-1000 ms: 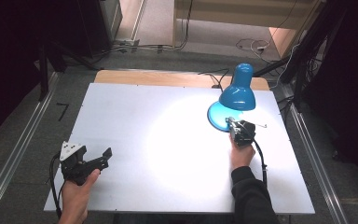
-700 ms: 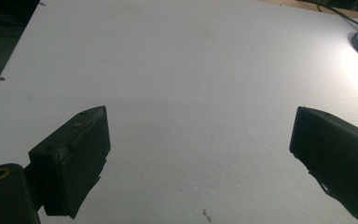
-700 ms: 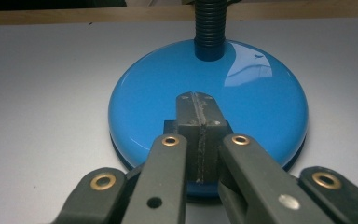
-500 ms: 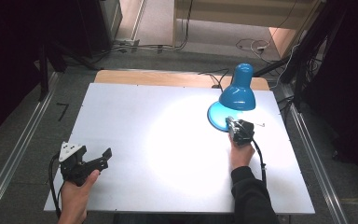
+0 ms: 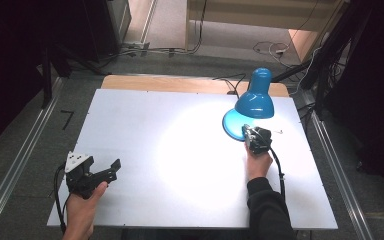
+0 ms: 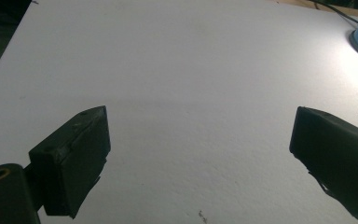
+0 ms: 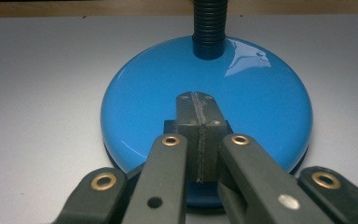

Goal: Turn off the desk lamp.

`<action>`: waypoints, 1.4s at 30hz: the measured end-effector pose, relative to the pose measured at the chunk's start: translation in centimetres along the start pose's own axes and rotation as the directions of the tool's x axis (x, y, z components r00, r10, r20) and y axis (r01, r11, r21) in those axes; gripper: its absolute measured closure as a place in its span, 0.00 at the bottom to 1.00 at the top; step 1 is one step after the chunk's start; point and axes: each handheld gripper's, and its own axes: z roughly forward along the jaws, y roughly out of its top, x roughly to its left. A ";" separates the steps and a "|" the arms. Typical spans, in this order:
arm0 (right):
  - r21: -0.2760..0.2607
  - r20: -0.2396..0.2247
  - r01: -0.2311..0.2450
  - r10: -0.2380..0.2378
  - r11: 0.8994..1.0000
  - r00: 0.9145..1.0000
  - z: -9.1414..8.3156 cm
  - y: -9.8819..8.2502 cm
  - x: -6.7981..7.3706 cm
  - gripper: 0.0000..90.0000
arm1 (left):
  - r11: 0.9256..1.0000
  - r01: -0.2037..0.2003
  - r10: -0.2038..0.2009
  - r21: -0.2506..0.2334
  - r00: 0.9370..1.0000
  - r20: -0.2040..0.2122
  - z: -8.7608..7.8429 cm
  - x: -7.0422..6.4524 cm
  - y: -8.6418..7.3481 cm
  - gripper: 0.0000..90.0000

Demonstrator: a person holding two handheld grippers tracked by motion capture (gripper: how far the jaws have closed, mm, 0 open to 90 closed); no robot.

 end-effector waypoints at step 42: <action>-0.006 -0.037 -0.021 0.021 1.000 0.999 0.4 0.6 -0.4 0.62 | 1.000 0.018 -0.019 -0.009 1.000 -0.011 -0.5 0.6 0.0 0.07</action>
